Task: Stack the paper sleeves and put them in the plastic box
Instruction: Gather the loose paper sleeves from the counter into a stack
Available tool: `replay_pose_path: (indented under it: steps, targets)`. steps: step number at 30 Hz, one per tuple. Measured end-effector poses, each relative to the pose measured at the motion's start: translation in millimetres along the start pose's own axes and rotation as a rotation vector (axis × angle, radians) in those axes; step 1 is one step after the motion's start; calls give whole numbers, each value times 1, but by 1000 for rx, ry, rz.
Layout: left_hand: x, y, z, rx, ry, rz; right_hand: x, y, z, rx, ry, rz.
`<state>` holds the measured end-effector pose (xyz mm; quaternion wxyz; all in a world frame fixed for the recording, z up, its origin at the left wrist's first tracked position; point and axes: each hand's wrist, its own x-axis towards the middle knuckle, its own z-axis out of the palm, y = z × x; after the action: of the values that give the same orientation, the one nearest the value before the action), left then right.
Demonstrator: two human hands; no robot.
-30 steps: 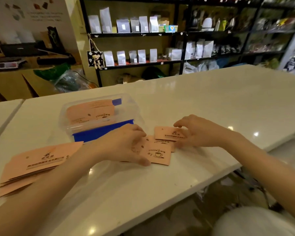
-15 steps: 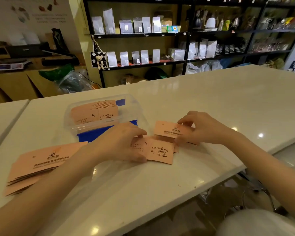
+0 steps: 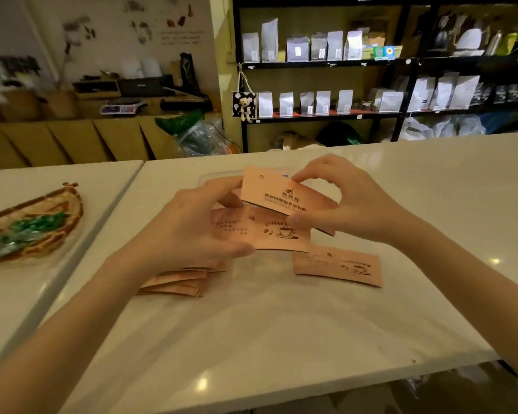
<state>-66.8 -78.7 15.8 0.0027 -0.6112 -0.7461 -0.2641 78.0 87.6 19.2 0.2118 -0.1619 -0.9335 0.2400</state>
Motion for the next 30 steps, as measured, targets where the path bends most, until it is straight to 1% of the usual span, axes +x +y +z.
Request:
replay_pose_path:
  steps: [7, 11, 17, 21, 23, 27, 30]
  targets:
    - [-36, -52, -19, 9, 95, -258, 33, -37, 41, 19, -89, -169]
    - [-49, -77, -19, -19, 96, -369, 44, -53, 62, 11, -131, -220]
    - [-61, -97, -14, -85, 82, -413, 55, -66, 95, -151, -161, -286]
    - [-66, -106, -9, -211, 54, -493, 61, -64, 109, -200, -208, -292]
    - [-67, -109, -7, -235, 40, -510, 63, -63, 113, -225, -212, -306]
    - [-67, -108, -7, -211, 8, -515, 63, -59, 118, -282, -253, -354]
    - [-65, -103, -9, -125, -2, -503, 63, -55, 121, -278, -279, -360]
